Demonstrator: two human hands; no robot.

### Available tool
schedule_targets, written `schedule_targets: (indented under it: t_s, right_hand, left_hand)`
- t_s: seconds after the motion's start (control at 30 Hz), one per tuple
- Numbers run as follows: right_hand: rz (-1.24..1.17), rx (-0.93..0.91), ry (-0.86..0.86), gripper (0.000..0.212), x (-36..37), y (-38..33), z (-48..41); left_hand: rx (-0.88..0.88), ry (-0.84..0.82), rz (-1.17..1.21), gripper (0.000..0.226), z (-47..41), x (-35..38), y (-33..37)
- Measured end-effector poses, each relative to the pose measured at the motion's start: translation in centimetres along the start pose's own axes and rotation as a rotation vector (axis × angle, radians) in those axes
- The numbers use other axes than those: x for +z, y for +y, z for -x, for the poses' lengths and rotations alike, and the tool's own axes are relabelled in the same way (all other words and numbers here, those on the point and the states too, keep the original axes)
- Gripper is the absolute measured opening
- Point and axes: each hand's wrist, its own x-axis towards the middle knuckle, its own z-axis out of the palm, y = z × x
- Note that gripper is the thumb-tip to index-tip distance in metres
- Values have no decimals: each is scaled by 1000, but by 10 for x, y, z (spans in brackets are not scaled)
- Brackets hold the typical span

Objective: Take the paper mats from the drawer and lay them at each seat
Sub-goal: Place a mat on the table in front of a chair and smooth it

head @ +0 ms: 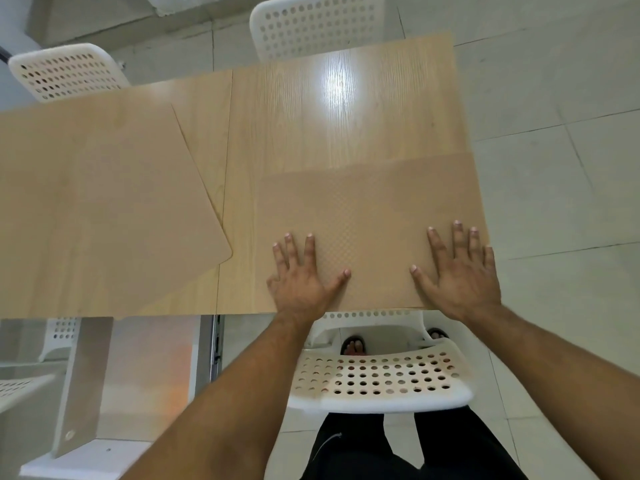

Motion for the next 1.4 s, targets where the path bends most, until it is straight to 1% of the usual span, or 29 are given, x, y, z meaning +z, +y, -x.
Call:
schedule_targets:
  t_s: [0.57, 0.63, 0.8, 1.1, 1.27, 1.4]
  right_hand:
    - [1, 0, 0, 81, 2, 0, 7]
    - [0, -3, -11, 81, 1, -2, 7]
    - [-9, 6, -5, 82, -2, -3, 7]
    - [-36, -8, -7, 79, -6, -2, 7]
    - [-183, 53, 159, 70, -25, 7, -9]
    - [-219, 27, 188, 71, -48, 21, -58]
  left_hand:
    - [-4, 11, -30, 106, 1, -3, 3]
    - [19, 44, -24, 102, -1, -7, 14]
    - [148, 74, 18, 92, -14, -12, 67]
    - [276, 20, 12, 85, -26, -5, 121]
    - [326, 40, 10, 75, -43, -4, 148]
    - [392, 62, 23, 65, -62, -3, 179]
